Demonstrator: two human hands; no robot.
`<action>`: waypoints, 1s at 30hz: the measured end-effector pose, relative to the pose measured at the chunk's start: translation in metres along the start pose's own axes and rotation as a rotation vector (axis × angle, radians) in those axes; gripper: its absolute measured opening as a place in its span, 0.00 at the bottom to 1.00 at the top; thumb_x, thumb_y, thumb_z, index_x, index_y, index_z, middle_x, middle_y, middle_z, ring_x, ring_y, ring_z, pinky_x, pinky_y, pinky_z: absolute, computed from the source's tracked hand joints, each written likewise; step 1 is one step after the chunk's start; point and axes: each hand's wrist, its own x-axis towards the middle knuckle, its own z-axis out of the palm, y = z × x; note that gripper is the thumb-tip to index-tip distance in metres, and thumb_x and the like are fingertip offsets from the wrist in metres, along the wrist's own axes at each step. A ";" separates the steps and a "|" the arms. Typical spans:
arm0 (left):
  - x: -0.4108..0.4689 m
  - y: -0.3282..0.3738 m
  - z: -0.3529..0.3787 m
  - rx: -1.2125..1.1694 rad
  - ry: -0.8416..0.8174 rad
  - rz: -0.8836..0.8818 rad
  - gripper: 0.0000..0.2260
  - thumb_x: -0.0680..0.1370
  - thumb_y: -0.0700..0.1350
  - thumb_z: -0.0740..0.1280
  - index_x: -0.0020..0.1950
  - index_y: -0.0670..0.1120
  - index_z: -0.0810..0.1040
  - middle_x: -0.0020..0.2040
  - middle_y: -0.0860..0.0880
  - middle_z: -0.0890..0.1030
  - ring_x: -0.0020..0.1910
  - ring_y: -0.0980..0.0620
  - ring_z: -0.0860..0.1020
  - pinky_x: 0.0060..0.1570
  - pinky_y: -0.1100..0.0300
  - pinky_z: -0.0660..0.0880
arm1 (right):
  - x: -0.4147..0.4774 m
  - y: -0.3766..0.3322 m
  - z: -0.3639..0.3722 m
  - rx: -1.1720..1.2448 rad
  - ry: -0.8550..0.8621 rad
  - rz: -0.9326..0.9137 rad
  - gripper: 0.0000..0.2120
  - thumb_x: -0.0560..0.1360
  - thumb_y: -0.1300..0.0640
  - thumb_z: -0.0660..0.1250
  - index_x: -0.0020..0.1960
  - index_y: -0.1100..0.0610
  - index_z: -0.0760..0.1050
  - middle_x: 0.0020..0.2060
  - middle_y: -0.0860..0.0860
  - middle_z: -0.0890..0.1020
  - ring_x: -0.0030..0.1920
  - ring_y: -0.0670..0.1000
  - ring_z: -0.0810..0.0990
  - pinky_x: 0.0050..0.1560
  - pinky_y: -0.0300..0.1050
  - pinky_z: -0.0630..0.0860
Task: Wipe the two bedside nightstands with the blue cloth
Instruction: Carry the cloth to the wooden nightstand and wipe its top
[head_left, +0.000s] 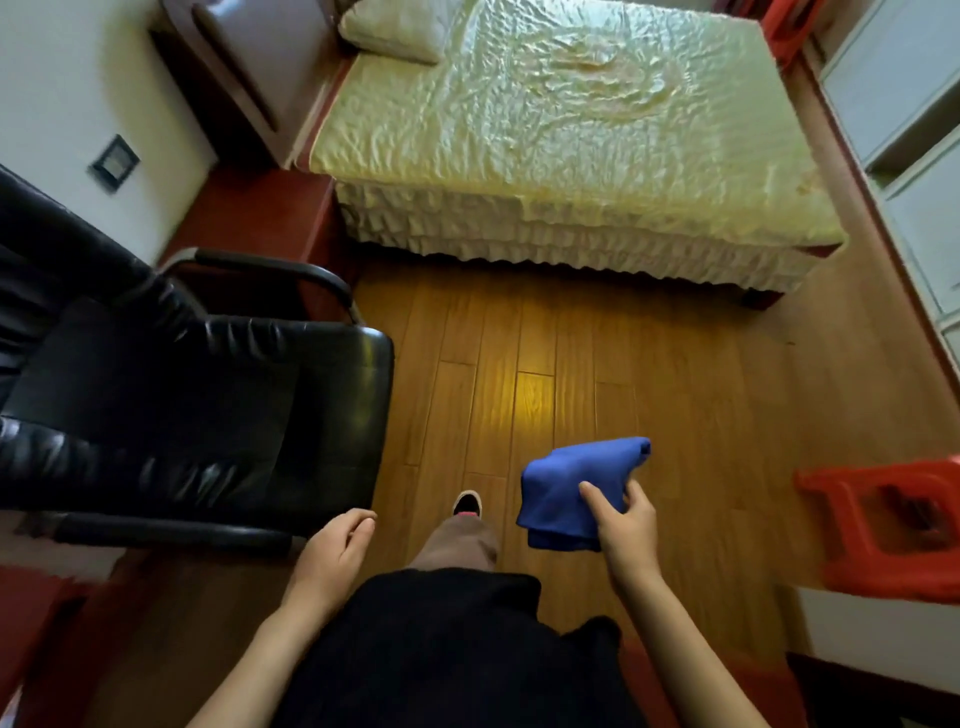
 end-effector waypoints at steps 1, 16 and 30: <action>0.022 0.013 -0.005 -0.007 0.002 -0.002 0.13 0.81 0.49 0.58 0.60 0.48 0.79 0.55 0.50 0.82 0.56 0.50 0.79 0.55 0.53 0.76 | 0.019 -0.013 0.002 -0.004 0.002 -0.004 0.16 0.75 0.60 0.69 0.62 0.56 0.75 0.52 0.52 0.84 0.53 0.52 0.83 0.50 0.49 0.81; 0.305 0.216 -0.065 -0.095 0.090 0.118 0.14 0.82 0.49 0.57 0.62 0.48 0.77 0.56 0.54 0.79 0.55 0.57 0.75 0.48 0.68 0.69 | 0.297 -0.167 0.017 -0.127 0.012 -0.022 0.19 0.75 0.61 0.69 0.65 0.61 0.72 0.54 0.58 0.81 0.51 0.54 0.81 0.42 0.46 0.78; 0.409 0.259 -0.067 -0.408 0.503 -0.414 0.11 0.81 0.47 0.59 0.57 0.49 0.79 0.54 0.53 0.81 0.56 0.55 0.78 0.53 0.61 0.72 | 0.570 -0.352 0.205 -0.383 -0.563 -0.159 0.09 0.75 0.62 0.69 0.54 0.53 0.76 0.47 0.55 0.84 0.46 0.55 0.84 0.41 0.47 0.80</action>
